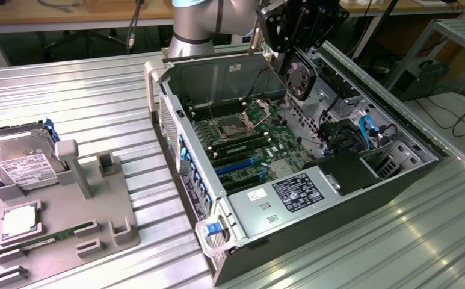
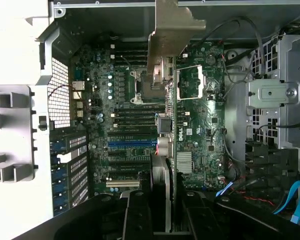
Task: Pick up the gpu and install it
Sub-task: 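Pick up the gpu and move the gpu toward the slot, then insert the gpu into the slot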
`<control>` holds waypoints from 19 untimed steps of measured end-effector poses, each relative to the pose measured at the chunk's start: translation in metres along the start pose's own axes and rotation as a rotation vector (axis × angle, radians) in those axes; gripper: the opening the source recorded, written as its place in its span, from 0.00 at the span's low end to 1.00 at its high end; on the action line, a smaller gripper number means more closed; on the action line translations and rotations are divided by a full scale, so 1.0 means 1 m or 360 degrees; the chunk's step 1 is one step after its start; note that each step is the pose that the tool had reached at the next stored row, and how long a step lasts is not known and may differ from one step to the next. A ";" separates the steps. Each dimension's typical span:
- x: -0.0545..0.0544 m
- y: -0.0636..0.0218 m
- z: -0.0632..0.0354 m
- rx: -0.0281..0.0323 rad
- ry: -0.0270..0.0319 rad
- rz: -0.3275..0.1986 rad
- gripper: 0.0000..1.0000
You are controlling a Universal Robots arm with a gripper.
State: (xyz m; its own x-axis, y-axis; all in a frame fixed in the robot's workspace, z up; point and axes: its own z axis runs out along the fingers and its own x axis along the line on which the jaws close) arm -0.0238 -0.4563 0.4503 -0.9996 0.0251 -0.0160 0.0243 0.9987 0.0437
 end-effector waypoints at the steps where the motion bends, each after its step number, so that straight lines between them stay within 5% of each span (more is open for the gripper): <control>1: 0.000 0.0000 0.0000 0.00000 0.00000 0.0000 0.28; 9: 0.000 0.0000 0.0000 -0.00002 0.00006 -0.0013 0.28; 12: 0.000 0.0000 0.0000 -0.00026 0.00071 -0.0163 0.28; 19: 0.000 -0.0001 0.0000 -0.00045 0.00123 -0.0283 0.28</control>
State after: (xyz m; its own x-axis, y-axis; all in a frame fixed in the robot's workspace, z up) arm -0.0238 -0.4565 0.4503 -0.9882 -0.1524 -0.0160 -0.1529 0.9873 0.0437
